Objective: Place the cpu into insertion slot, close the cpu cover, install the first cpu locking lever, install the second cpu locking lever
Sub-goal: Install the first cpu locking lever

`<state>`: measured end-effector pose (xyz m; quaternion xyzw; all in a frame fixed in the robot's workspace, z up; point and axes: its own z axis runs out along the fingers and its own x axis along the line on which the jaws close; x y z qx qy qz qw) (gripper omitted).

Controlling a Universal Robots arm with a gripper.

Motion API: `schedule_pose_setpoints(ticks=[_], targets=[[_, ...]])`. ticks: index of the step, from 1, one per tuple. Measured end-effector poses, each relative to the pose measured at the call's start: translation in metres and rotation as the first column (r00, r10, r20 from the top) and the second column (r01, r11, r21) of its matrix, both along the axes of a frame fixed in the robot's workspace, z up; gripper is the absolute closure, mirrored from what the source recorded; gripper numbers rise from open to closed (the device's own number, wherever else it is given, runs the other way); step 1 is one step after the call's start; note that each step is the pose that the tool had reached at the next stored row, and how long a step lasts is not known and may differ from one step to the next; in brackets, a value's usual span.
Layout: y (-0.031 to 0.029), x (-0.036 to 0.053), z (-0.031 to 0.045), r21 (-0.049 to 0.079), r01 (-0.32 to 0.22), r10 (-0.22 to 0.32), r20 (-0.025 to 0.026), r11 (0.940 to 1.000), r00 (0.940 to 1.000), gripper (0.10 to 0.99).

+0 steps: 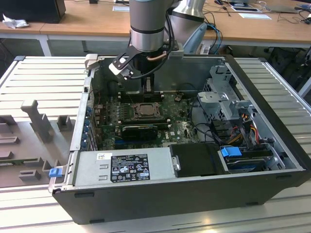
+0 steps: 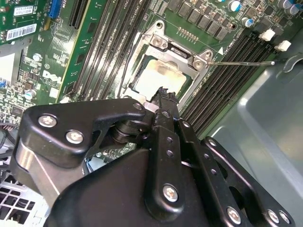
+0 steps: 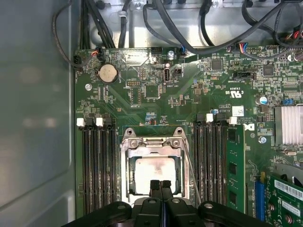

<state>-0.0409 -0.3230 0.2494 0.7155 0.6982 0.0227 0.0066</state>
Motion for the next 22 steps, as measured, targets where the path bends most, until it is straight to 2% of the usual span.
schedule_pose_setpoints(ticks=[7, 22], targets=[[0.0000, 0.0000, 0.0068, 0.000, 0.000, 0.000, 0.0000, 1.0000, 1.0000, 0.980], [0.0000, 0.0000, 0.0317, 0.000, 0.000, 0.000, 0.0000, 1.0000, 1.0000, 0.980]])
